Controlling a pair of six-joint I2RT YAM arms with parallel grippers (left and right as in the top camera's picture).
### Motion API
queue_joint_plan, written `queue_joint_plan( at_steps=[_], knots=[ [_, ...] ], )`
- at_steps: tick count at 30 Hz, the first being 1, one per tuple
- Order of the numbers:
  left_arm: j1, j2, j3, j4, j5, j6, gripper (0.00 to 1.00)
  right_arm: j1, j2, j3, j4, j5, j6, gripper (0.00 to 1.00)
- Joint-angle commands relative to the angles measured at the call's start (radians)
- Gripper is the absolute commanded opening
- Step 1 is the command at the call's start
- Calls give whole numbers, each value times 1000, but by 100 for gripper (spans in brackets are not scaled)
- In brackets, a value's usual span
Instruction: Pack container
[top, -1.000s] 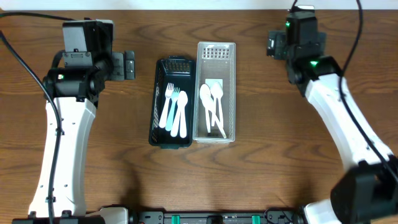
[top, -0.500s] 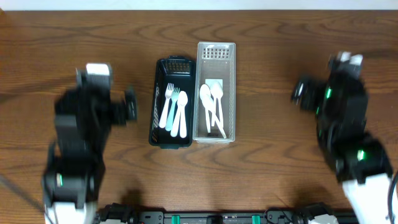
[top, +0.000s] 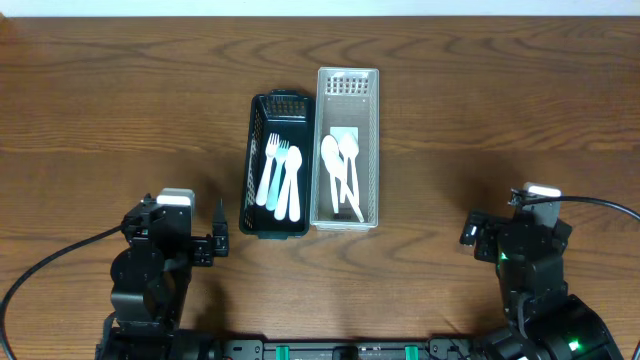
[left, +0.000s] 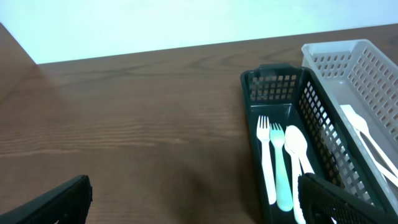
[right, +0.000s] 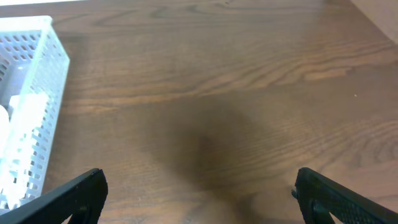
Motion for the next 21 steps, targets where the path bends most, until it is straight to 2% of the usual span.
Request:
queue_joint_plan(
  at_steps=[1,21],
  knots=[
    [-4,-8,2,1,-12,21,98,11,-5,-10,-7,35,32,99],
    [-14,-8,2,-3,-11,20,98,-13,-21,-10,-11,32,32,99]
  ],
)
